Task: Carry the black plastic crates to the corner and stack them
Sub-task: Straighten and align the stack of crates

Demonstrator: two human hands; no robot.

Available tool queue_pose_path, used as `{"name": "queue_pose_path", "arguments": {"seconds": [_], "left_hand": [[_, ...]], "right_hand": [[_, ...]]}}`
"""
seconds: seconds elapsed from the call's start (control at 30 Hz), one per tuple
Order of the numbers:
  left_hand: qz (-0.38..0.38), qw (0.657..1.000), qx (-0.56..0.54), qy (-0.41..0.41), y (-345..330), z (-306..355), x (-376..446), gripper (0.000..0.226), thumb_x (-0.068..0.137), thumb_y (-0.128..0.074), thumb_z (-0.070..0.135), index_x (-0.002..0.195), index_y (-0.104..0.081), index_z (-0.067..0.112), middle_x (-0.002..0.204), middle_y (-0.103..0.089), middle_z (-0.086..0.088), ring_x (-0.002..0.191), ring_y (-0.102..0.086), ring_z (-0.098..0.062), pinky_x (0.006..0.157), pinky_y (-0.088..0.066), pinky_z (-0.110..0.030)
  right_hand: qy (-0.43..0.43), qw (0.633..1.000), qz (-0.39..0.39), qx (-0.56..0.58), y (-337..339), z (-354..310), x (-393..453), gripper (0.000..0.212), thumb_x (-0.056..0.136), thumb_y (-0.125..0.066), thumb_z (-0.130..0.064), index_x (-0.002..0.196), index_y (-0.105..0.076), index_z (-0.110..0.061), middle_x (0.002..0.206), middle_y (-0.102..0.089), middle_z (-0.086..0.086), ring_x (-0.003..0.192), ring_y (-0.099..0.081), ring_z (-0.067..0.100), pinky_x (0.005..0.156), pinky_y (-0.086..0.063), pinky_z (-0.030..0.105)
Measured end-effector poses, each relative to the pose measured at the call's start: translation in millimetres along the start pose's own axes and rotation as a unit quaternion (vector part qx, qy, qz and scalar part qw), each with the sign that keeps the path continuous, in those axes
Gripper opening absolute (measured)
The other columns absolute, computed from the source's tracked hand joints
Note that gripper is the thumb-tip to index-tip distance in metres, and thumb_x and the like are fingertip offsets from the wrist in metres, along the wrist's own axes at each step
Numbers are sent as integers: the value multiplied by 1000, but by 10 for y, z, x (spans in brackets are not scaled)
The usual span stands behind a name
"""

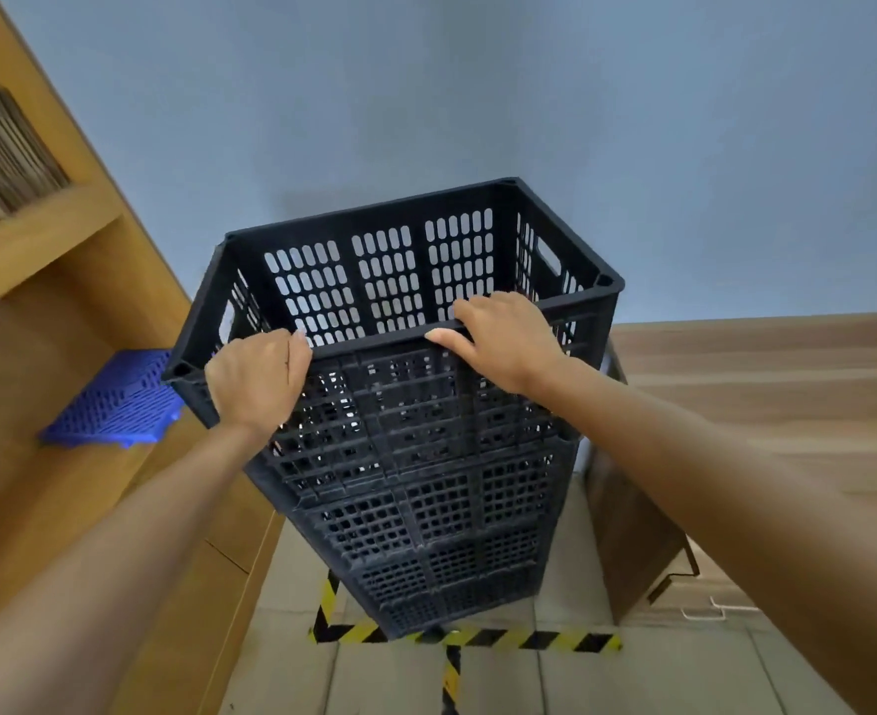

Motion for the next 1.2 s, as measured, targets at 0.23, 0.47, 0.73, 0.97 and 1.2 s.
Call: {"name": "queue_pose_path", "arguments": {"seconds": [0.23,0.47,0.73,0.97,1.2], "left_hand": [[7,999,-42,-23,-335,-196,454,59,97,-26,35,49,-45,6,44,-44,-7,43,-45,-28,45,-21,-26],[-2,999,-49,4,-479,-200,625,56,100,-32,29,48,-41,8,44,-39,-5,43,-43,-29,47,-30,-31],[-18,998,-67,6,-458,-98,669,58,101,-33,26,47,-40,8,41,-40,-8,40,-45,-31,50,-34,-32],[-13,999,-50,17,-455,343,662,55,100,-34,28,47,-34,15,42,-31,1,40,-27,-15,52,-33,-33],[-47,998,-30,41,-518,687,753,52,96,-39,23,45,-35,14,42,-31,0,42,-31,-18,47,-30,-35]], "right_hand": [[-38,997,-6,-61,-79,-128,160,57,96,-23,-63,77,-48,-15,61,-52,-1,54,-49,19,51,-35,30],[17,999,12,-40,-162,-97,290,54,86,-49,-67,100,-55,-15,67,-51,-4,55,-44,17,46,-27,27],[63,998,9,-26,-247,23,375,50,79,-63,-63,95,-52,-17,73,-61,-7,60,-59,15,44,-21,24],[99,995,-2,-17,-328,541,402,55,79,-54,-71,96,-52,-19,74,-61,-9,57,-56,12,40,-23,19],[117,993,-1,-13,-424,973,539,57,79,-49,-74,98,-51,-20,79,-60,-10,63,-58,12,42,-34,23]]}}
Point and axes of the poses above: each hand's wrist, its own x-axis towards the middle knuckle, its own y-axis out of the back of the hand, z = x × y, the point moved 9 cm from there along x, towards the middle knuckle
